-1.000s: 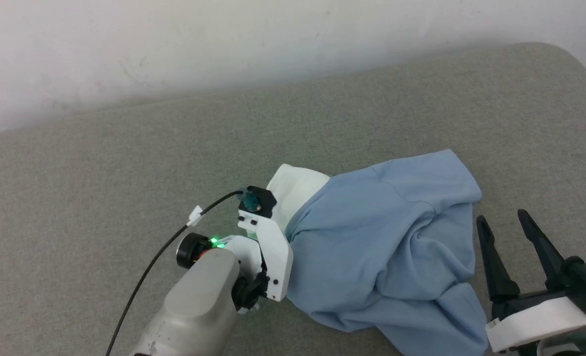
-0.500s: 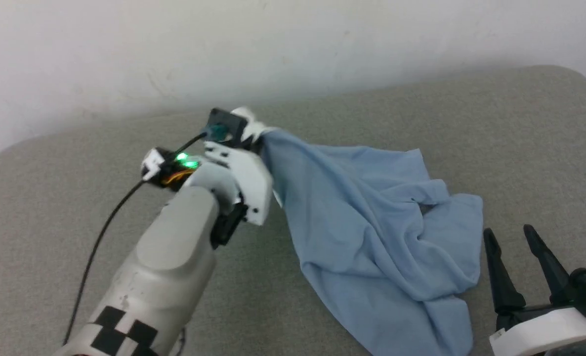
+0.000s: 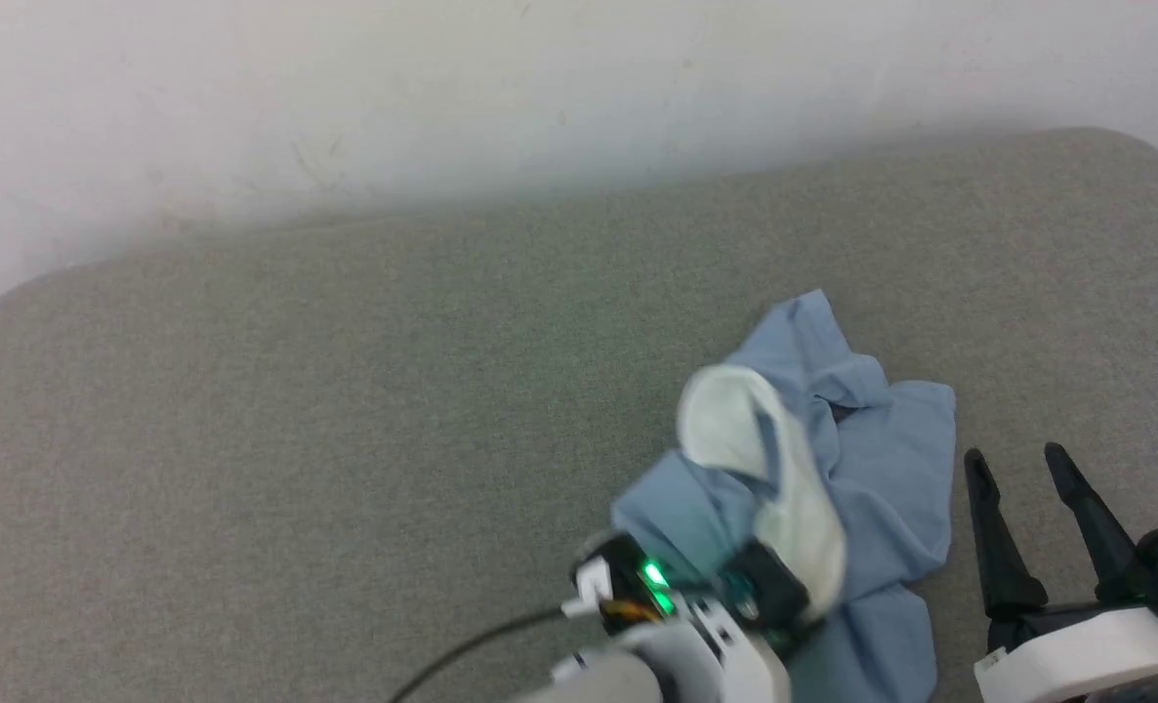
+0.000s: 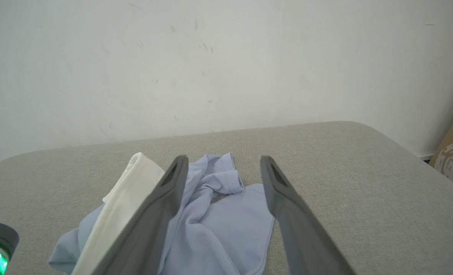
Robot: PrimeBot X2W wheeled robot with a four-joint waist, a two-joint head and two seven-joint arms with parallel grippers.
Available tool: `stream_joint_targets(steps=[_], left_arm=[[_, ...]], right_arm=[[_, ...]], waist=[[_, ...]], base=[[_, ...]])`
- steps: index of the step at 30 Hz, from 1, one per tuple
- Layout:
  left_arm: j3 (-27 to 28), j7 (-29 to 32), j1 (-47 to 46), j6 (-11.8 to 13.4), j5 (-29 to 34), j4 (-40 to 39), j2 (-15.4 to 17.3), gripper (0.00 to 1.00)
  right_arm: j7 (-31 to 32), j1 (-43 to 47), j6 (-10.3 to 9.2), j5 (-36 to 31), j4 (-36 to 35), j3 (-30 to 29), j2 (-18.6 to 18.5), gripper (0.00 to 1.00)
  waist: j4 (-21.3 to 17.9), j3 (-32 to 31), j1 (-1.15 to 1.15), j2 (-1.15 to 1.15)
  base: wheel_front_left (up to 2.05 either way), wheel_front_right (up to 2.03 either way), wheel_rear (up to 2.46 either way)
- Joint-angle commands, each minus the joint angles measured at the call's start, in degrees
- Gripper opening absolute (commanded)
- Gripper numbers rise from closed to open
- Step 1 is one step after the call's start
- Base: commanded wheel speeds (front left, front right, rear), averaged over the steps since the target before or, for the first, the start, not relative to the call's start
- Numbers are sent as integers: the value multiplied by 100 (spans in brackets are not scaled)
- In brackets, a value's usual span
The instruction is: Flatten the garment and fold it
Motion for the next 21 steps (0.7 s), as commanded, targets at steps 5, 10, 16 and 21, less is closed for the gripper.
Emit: stream_joint_targets(steps=[5,10,16,21], left_arm=[[-747,-232,206,-67,-224,-462,-10,100],[-812,-626,136,0,-105,-854,31,100],[-269,-640,-94,506,-87,-1187,383,100],[46,-302,-394,690,-239,-939,433,100]], right_arm=[[29,-30,-5,8,-14,-56,43,100],[16,-15,-5,-13,-15,-92,62,100],[0,-5,-5,-1,-9,-100,80,100],[2,-28,-5,18,15,-86,86,100]], waist=[[48,43,0,0],[128,-6,0,0],[168,-18,0,0],[139,45,0,0]], base=[[0,0,0],[0,0,0],[0,0,0],[0,0,0]])
